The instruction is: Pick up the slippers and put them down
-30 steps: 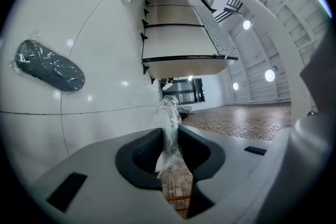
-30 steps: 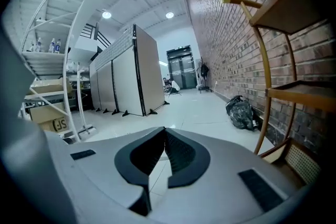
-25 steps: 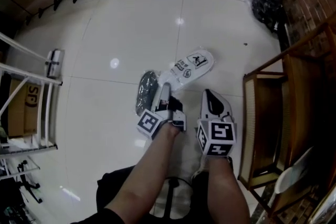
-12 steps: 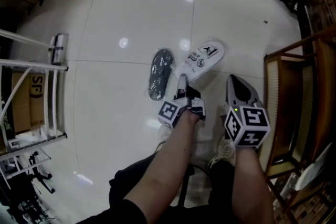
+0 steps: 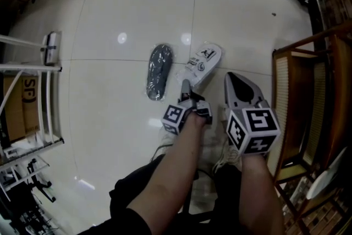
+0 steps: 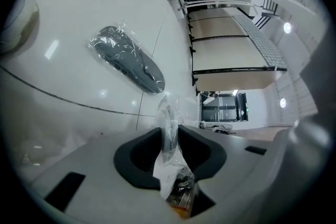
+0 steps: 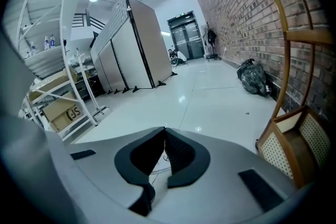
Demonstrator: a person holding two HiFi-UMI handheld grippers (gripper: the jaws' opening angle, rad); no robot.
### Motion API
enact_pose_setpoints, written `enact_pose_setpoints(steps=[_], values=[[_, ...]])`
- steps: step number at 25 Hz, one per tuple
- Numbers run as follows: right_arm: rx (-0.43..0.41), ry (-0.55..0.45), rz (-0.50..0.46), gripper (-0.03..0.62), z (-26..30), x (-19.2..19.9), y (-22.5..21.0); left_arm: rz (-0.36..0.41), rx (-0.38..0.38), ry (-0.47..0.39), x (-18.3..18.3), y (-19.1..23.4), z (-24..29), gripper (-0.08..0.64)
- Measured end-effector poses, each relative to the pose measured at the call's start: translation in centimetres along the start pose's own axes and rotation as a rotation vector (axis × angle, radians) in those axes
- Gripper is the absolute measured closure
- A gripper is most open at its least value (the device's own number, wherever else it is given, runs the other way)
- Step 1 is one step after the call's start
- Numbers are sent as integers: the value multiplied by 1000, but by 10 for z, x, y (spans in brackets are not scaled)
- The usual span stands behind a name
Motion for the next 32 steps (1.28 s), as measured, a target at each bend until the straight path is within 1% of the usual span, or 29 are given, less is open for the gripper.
enact_pose_setpoints(steps=[2,3,4,5,8,9,10,11,13,15,16,17,18,20,21,22,23,24,25,27,28,29,32], values=[[1,1,-14,581,0,0,1,27,-61,38,10,6,-3,446],[3,1,-19,581,0,0,0,47,-108,65,14,10,-5,392],[6,1,-22,581,0,-1,0,71,-162,92,17,15,-7,310],[8,1,-25,581,0,-1,0,104,-220,115,18,20,-10,278],[5,-7,-39,581,-1,-4,1,252,-411,165,14,32,-24,276],[3,-13,-46,581,-2,-6,2,303,-471,185,12,36,-29,251],[2,-20,-52,581,-3,-8,3,349,-524,210,10,40,-33,241],[2,-25,-58,581,-4,-9,3,388,-569,240,10,43,-37,241],[7,-30,-76,581,-4,-11,4,443,-630,308,13,48,-41,241],[6,-29,-88,581,-4,-10,5,487,-660,372,17,49,-41,241],[5,-29,-88,581,-3,-10,6,524,-667,404,19,48,-39,234],[4,-30,-89,581,-3,-11,6,577,-674,439,20,46,-37,216],[4,-32,-90,581,-4,-11,6,642,-681,480,22,42,-35,201],[6,-35,-93,581,-4,-13,4,773,-698,586,26,36,-33,195],[8,-37,-96,581,-5,-14,3,845,-713,642,25,34,-32,195],[10,-40,-102,581,-7,-15,3,934,-733,686,20,31,-32,195],[10,-47,-109,581,-8,-18,3,1028,-755,717,11,29,-31,195],[10,-56,-116,581,-10,-21,3,1107,-772,742,5,25,-31,195],[9,-65,-121,581,-12,-24,3,1160,-780,767,2,21,-33,193],[8,-79,-127,581,-18,-29,4,1232,-774,803,5,8,-39,193],[8,-84,-132,581,-22,-33,4,1258,-763,807,8,-1,-42,193],[7,-90,-139,581,-26,-37,5,1272,-749,801,9,-10,-44,193],[3,-140,-157,581,-36,-56,11,1267,-698,775,6,-44,-37,193]])
Point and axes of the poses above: the fingertips, and each gripper's own axes: z forward along the fingers, y to its left, x out of its underside, the point moved 5 cm from there along -z, backward along the fingers, and after that the axes turned 8 degrees about x, right-handed, at the moved point
